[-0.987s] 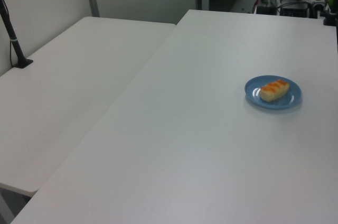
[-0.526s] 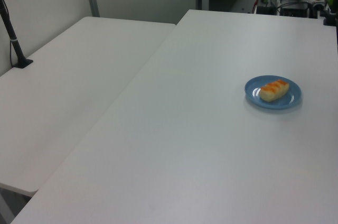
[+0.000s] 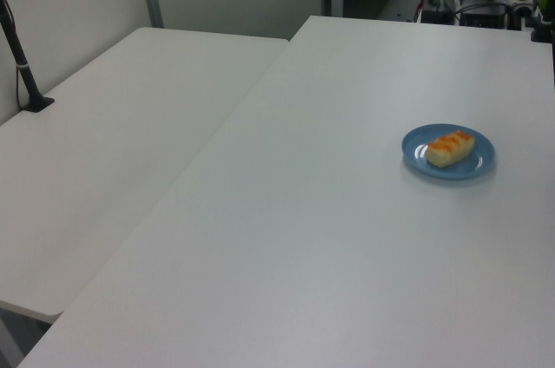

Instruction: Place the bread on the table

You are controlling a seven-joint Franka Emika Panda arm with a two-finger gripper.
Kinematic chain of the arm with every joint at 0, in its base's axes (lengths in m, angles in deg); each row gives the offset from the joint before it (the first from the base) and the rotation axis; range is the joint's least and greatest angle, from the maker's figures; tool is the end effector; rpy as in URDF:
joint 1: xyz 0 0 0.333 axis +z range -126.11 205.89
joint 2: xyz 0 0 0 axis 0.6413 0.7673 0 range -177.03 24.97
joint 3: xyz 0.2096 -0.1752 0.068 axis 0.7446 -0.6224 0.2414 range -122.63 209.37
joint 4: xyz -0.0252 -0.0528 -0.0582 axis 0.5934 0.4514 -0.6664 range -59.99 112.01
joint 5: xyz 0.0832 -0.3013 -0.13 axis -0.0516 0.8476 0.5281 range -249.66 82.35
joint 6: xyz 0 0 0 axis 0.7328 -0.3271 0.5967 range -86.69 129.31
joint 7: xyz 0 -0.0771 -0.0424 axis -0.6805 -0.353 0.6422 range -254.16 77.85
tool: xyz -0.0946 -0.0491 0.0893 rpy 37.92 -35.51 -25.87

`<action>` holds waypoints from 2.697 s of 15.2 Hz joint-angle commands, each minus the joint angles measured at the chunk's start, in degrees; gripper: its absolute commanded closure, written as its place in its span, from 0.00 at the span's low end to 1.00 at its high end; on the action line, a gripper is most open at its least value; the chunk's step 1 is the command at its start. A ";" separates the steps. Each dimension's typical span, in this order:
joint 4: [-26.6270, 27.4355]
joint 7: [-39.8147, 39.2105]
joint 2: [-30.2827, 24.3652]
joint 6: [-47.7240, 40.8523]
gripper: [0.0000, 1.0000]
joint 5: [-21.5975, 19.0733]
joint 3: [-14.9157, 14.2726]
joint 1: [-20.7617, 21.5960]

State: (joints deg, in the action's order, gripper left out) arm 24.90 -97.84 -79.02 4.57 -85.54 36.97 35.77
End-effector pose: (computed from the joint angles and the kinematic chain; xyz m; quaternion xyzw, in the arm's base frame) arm 0.4801 -0.0859 0.5922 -0.9991 0.0068 -0.0407 0.0124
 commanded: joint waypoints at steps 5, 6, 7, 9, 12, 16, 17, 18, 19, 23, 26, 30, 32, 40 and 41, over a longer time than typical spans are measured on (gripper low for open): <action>0.93 -2.35 -0.62 -0.79 0.00 -0.05 -0.63 0.96; 1.02 -2.52 -0.70 -0.79 0.00 0.04 -0.63 0.96; 1.37 -2.79 -0.70 -0.87 0.00 0.04 -0.63 0.96; 1.72 -5.15 -0.70 -1.14 0.00 0.04 -0.71 0.78; 1.64 -5.95 -0.88 -2.45 0.00 0.12 -0.72 0.43; 1.46 -5.25 -1.06 -2.72 0.00 0.47 -0.80 0.34; 1.37 -5.25 -1.14 -2.81 0.00 0.56 -0.80 0.34; 1.46 -5.25 -1.14 -2.81 0.00 0.56 -0.80 0.34; 1.46 -5.51 -1.14 -2.81 0.00 0.56 -0.80 0.34; 1.63 -8.66 -2.02 -6.14 0.00 0.56 -0.89 0.25; 1.63 -12.98 -2.46 -8.95 0.00 0.56 -1.15 0.25; 4.17 -13.16 -3.42 -9.66 0.00 0.82 -1.07 0.25; 8.38 -15.95 -5.62 -9.40 0.00 1.44 -0.98 0.25; 20.52 -42.21 -8.96 -6.51 0.00 3.55 -0.89 0.52; 21.40 -45.99 -8.97 -5.37 0.00 3.73 -0.72 0.78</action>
State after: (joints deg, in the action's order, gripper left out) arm 41.34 -134.66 -85.38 -4.28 -82.98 36.43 35.60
